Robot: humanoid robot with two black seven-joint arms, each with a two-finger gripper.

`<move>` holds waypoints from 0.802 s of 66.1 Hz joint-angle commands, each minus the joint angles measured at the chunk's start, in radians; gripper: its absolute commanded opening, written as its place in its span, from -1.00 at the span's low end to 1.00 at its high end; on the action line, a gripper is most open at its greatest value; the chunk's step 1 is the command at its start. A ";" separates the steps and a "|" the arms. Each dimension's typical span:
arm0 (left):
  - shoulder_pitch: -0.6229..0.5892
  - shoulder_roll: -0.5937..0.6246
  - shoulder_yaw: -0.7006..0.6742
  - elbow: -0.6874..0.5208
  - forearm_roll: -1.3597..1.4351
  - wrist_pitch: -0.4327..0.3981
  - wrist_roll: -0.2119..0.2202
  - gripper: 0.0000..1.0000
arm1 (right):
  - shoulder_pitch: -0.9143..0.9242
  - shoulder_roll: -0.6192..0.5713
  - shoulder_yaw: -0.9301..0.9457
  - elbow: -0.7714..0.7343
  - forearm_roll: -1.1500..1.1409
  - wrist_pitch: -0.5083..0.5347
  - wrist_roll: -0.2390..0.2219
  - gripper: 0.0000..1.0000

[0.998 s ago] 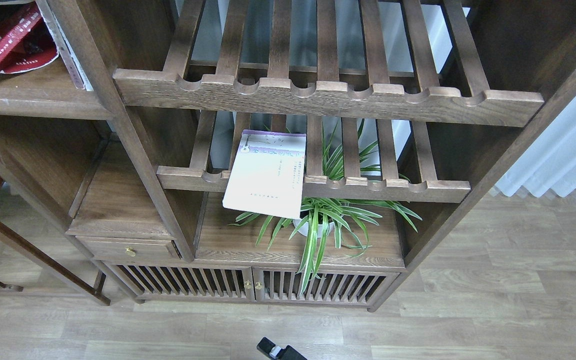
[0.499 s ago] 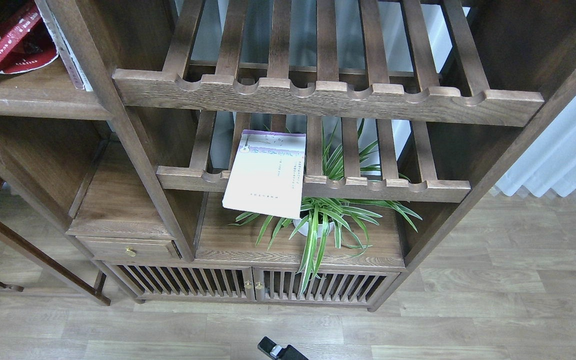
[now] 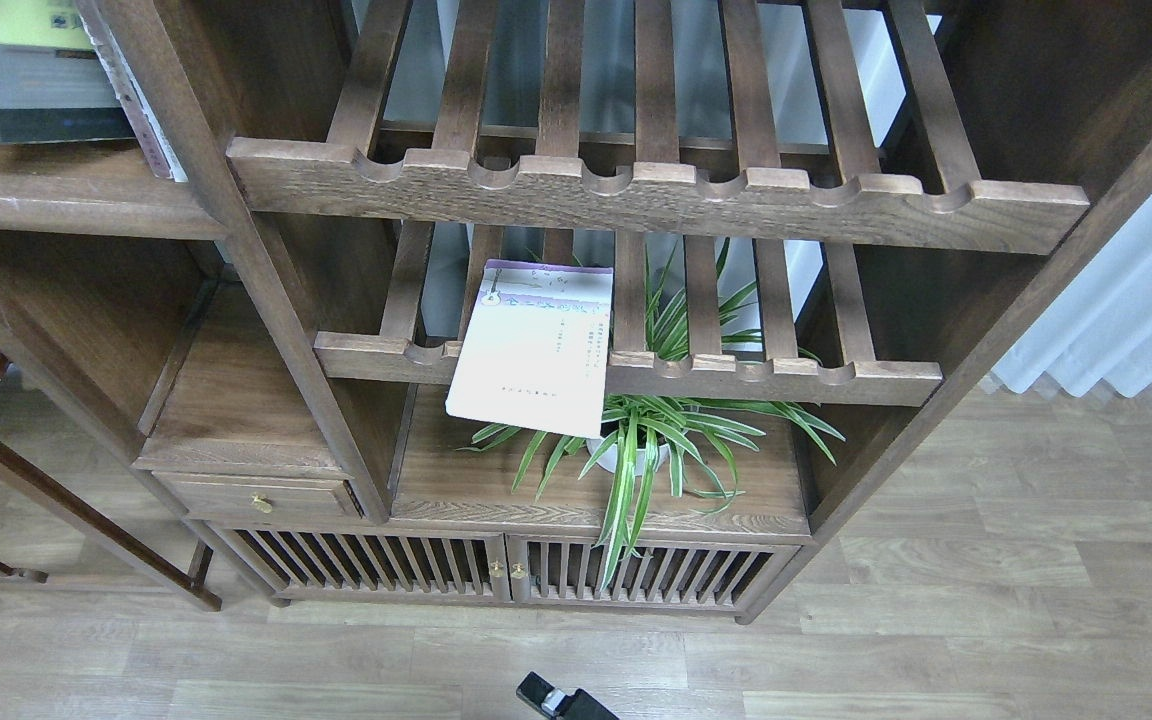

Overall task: Organize books on shelf
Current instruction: 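Set the book upright in the compartment and withdraw the left gripper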

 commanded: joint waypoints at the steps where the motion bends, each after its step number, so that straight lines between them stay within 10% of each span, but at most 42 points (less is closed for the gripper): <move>1: 0.041 0.019 -0.033 -0.038 -0.059 0.000 0.000 0.27 | 0.000 0.000 0.000 0.000 0.004 0.000 0.001 0.99; 53: 0.287 0.058 -0.366 -0.277 -0.107 0.000 0.002 0.46 | 0.009 0.000 0.003 -0.002 0.015 0.000 0.001 0.99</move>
